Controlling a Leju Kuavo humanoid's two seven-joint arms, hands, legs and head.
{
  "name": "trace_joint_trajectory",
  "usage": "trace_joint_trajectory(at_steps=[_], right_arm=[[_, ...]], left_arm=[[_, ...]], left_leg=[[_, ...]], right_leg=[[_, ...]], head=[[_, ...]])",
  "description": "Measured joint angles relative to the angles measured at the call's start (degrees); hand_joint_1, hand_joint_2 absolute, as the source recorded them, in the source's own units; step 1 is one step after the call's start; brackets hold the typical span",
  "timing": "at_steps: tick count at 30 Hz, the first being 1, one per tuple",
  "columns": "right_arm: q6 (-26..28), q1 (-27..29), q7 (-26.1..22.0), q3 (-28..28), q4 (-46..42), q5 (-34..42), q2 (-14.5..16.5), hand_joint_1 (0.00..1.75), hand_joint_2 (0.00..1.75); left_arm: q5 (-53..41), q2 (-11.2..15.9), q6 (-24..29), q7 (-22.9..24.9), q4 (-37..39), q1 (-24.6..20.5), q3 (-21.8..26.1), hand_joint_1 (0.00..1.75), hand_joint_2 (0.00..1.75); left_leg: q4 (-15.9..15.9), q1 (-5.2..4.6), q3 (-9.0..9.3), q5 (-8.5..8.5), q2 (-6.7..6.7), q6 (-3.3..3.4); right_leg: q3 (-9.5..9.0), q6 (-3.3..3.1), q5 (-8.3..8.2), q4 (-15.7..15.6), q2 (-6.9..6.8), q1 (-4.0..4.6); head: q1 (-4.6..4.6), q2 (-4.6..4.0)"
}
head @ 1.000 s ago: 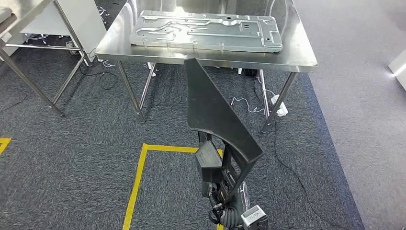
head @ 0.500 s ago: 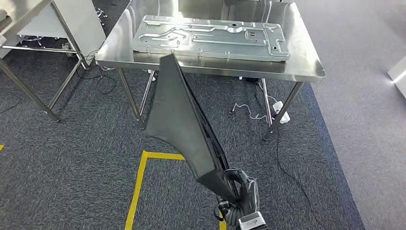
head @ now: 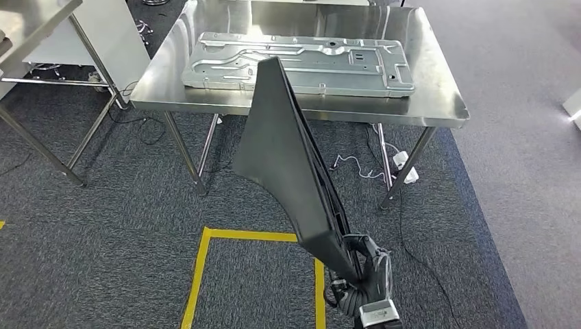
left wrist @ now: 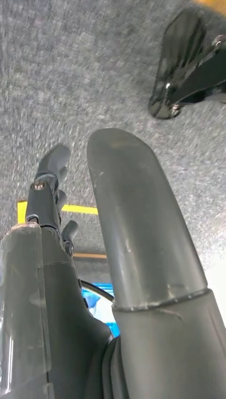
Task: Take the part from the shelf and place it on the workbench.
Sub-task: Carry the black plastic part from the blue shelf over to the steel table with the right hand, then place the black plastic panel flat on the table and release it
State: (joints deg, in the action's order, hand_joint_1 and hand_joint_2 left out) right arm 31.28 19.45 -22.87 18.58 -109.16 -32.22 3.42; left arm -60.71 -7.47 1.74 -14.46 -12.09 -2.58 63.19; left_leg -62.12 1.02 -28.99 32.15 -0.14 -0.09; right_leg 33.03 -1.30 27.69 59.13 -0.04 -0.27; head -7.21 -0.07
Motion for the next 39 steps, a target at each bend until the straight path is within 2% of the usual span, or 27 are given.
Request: trace_joint_trajectory(at_steps=[1,3,4,5,6,8,9,10,12,14,15,16,19,20,21,23,24,26,27,29,31,32,34,35,36,37,39], right_arm=[[0.0,-0.2,1.8,-1.0,0.0,-2.4,-0.1,1.75,1.75],[-0.1,-1.0,5.9,-3.9,0.5,-9.4,-0.4,1.75,1.75],[-0.2,-1.4,8.1,-5.6,0.9,-13.3,-0.6,1.75,1.75],[-0.2,-1.9,10.4,-7.3,1.6,-17.8,-0.9,1.75,1.75],[-0.4,-2.6,12.7,-8.9,2.6,-22.2,-1.4,1.75,1.75],[-1.0,-4.4,16.4,-11.9,4.8,-28.9,-2.5,1.75,1.75],[-1.4,-5.4,17.5,-13.1,5.9,-30.7,-3.0,1.75,1.75],[-1.7,-6.4,18.2,-14.1,6.9,-31.5,-3.5,1.75,1.75],[-2.2,-8.3,18.9,-15.6,8.9,-32.1,-4.4,1.75,1.75],[-2.3,-9.7,19.5,-16.6,10.3,-32.7,-5.3,1.75,1.75],[-2.4,-10.3,20.0,-17.0,10.8,-33.2,-5.7,1.75,1.75],[-2.5,-11.2,20.5,-17.2,11.5,-33.9,-6.1,1.75,1.75],[-3.5,-14.4,22.1,-17.8,14.4,-35.7,-7.7,1.75,1.75],[-4.0,-15.4,22.5,-17.9,15.5,-36.0,-8.3,1.75,1.75],[-4.4,-16.3,22.7,-18.0,16.5,-36.3,-8.8,1.75,1.75],[-5.2,-18.2,22.9,-18.0,18.3,-36.8,-9.8,1.75,1.75],[-5.6,-19.4,23.0,-18.0,19.4,-37.0,-10.3,1.75,1.75],[-6.0,-21.7,23.4,-18.0,21.4,-37.2,-11.1,1.75,1.75],[-6.1,-22.5,23.6,-17.9,22.2,-37.2,-11.4,1.75,1.75],[-6.1,-23.4,23.8,-17.9,23.1,-37.4,-11.9,1.75,1.75],[-6.4,-24.7,24.0,-17.9,24.0,-37.9,-12.1,1.75,1.75],[-6.7,-25.8,24.2,-17.9,24.7,-38.3,-12.1,1.75,1.75],[-7.6,-28.4,24.7,-17.7,26.9,-38.8,-12.2,1.75,1.75],[-8.0,-29.7,24.9,-17.5,28.2,-39.1,-12.3,1.75,1.75],[-8.3,-30.8,25.0,-17.3,29.4,-39.3,-12.3,1.75,1.75],[-8.5,-31.8,25.0,-17.0,30.3,-39.4,-12.3,1.75,1.75],[-8.6,-33.2,25.2,-16.3,31.6,-39.8,-12.3,1.75,1.75]], left_arm=[[-0.2,0.0,-0.1,0.0,0.0,-0.1,0.0,0.0,0.0],[-0.8,0.0,-0.2,0.1,0.0,-0.2,0.1,0.0,0.0],[-1.1,0.0,-0.3,0.1,0.0,-0.1,0.1,0.0,0.0],[-1.5,0.1,-0.5,0.3,0.0,-0.1,0.1,0.0,0.0],[-1.9,0.1,-0.7,0.4,0.0,0.0,0.1,0.0,0.0],[-2.7,0.3,-1.1,0.6,0.0,0.0,0.1,0.0,0.0],[-3.0,0.4,-1.3,0.7,0.0,0.0,0.1,0.0,0.0],[-3.2,0.4,-1.4,0.7,0.0,-0.1,0.1,0.0,0.0],[-3.5,0.5,-1.6,0.7,0.0,-0.3,0.0,0.0,0.0],[-3.8,0.5,-1.7,0.8,0.0,-0.4,0.0,0.0,0.0],[-3.9,0.5,-1.7,0.8,0.0,-0.5,0.0,0.0,0.0],[-4.2,0.5,-1.7,0.8,0.0,-0.6,0.0,0.0,0.0],[-5.0,0.6,-1.7,0.8,0.0,-0.8,-0.2,0.0,0.0],[-5.2,0.6,-1.8,0.9,0.0,-0.9,-0.4,0.0,0.0],[-5.5,0.7,-1.8,1.0,0.0,-0.9,-0.5,0.0,0.0],[-5.9,0.7,-1.9,1.1,0.0,-0.8,-0.8,0.0,0.0],[-6.1,0.7,-2.0,1.2,0.0,-0.9,-1.0,0.0,0.0],[-6.3,0.7,-2.0,1.3,0.0,-1.1,-1.2,0.0,0.0],[-6.3,0.7,-2.1,1.3,0.0,-1.3,-1.3,0.0,0.0],[-6.4,0.7,-2.1,1.3,0.0,-1.3,-1.4,0.0,0.0],[-6.7,0.8,-2.2,1.3,0.0,-1.3,-1.4,0.0,0.0],[-7.0,0.9,-2.3,1.3,0.0,-1.4,-1.4,0.0,0.0],[-7.4,0.9,-2.6,1.3,0.0,-1.6,-1.5,0.0,0.0],[-7.6,0.9,-2.7,1.3,0.0,-1.7,-1.6,0.0,0.0],[-7.8,0.9,-2.7,1.3,0.0,-1.7,-1.6,0.0,0.0],[-7.9,1.0,-2.7,1.3,0.0,-1.6,-1.7,0.0,0.0],[-8.0,1.0,-2.7,1.3,0.0,-1.5,-1.8,0.0,0.0]], left_leg=[[-2.6,0.08,-1.42,1.35,0.0,-0.04],[-9.0,0.12,-5.62,4.28,0.0,-0.14],[-11.1,0.13,-7.38,5.01,0.0,-0.19],[-11.3,0.13,-8.35,4.59,0.0,-0.16],[-9.6,0.13,-8.35,2.85,0.0,-0.09],[-3.0,0.08,-6.72,-2.36,0.02,0.23],[-0.5,-0.09,-6.24,-3.46,0.07,0.35],[0.8,-0.25,-5.99,-4.13,0.09,0.6],[1.1,-0.47,-6.14,-3.84,0.09,1.38],[1.5,-0.25,-5.27,-4.45,-0.02,2.26],[1.7,-0.17,-4.75,-4.41,-0.04,2.49],[2.0,-0.08,-4.31,-4.37,-0.06,2.7],[2.3,-0.07,-3.8,-3.91,-0.05,3.05],[2.3,-0.07,-3.55,-3.65,-0.1,3.05],[2.3,-0.07,-3.2,-3.36,-0.15,2.99],[2.3,-0.06,-2.23,-2.66,-0.22,2.71],[2.3,-0.09,-1.79,-2.35,-0.2,2.53],[2.5,-0.16,-1.39,-1.98,-0.21,1.99],[2.4,-0.21,-1.23,-2.05,-0.22,1.65],[2.1,-0.28,-0.78,-1.99,-0.23,0.99],[-0.4,-0.29,-1.58,-1.13,-0.21,0.7],[-3.1,-0.24,-3.09,-0.16,-0.19,0.66],[-9.7,-0.23,-7.55,2.32,-0.19,0.46],[-12.0,-0.23,-9.6,3.04,-0.19,0.3],[-12.7,-0.24,-10.87,2.75,-0.19,0.2],[-11.4,-0.25,-11.17,1.23,-0.18,0.19],[-4.6,-0.27,-9.49,-4.07,-0.16,0.56]], right_leg=[[-0.46,-0.2,0.1,-0.1,-0.06,-0.02],[-0.95,-0.53,0.66,0.0,-0.06,0.15],[-1.24,-0.56,0.98,0.0,0.0,0.23],[-1.64,-0.54,1.35,0.0,0.1,0.29],[-2.19,-0.45,1.75,0.0,0.22,0.31],[-3.41,-0.06,2.65,-0.1,0.35,0.28],[-3.87,0.22,3.01,0.0,0.4,0.3],[-4.1,0.56,3.32,0.0,0.41,0.33],[-4.4,1.31,3.5,0.4,0.47,0.44],[-4.43,1.98,3.59,1.5,0.41,0.41],[-3.94,2.27,3.91,2.6,0.36,0.36],[-2.61,2.61,4.88,5.0,0.31,0.22],[4.06,3.37,8.71,14.6,0.24,-0.24],[5.62,3.46,8.64,16.0,0.23,-0.38],[6.32,3.54,7.55,15.7,0.21,-0.5],[5.1,3.44,2.4,9.9,0.17,-0.6],[4.21,3.26,0.47,6.6,0.13,-0.5],[3.04,2.52,-0.94,2.0,0.02,-0.07],[2.91,2.08,-0.59,1.2,-0.03,0.12],[1.96,1.24,-1.02,0.3,0.0,0.03],[0.82,0.63,-0.89,0.0,0.05,-0.22],[0.42,0.33,-0.77,-0.2,0.06,-0.24],[-0.03,-0.09,-0.28,-0.2,0.1,-0.11],[-0.32,-0.2,0.04,-0.1,0.11,-0.03],[-0.7,-0.22,0.39,-0.1,0.15,0.02],[-1.22,-0.17,0.79,-0.1,0.2,0.06],[-2.29,0.12,1.7,-0.1,0.22,0.06]], head=[[0.0,0.0],[-0.01,0.0],[-0.01,0.0],[-0.01,0.0],[-0.01,0.0],[-0.02,0.0],[0.0,0.0],[0.02,0.0],[0.07,0.0],[0.06,0.0],[0.04,0.0],[0.05,0.0],[0.07,0.0],[0.07,0.0],[0.06,0.0],[0.05,0.0],[0.05,0.0],[0.02,0.0],[0.02,0.0],[0.03,0.0],[0.07,0.0],[0.07,0.0],[0.09,0.0],[0.08,0.0],[0.09,0.0],[0.08,0.0],[0.07,0.0]])
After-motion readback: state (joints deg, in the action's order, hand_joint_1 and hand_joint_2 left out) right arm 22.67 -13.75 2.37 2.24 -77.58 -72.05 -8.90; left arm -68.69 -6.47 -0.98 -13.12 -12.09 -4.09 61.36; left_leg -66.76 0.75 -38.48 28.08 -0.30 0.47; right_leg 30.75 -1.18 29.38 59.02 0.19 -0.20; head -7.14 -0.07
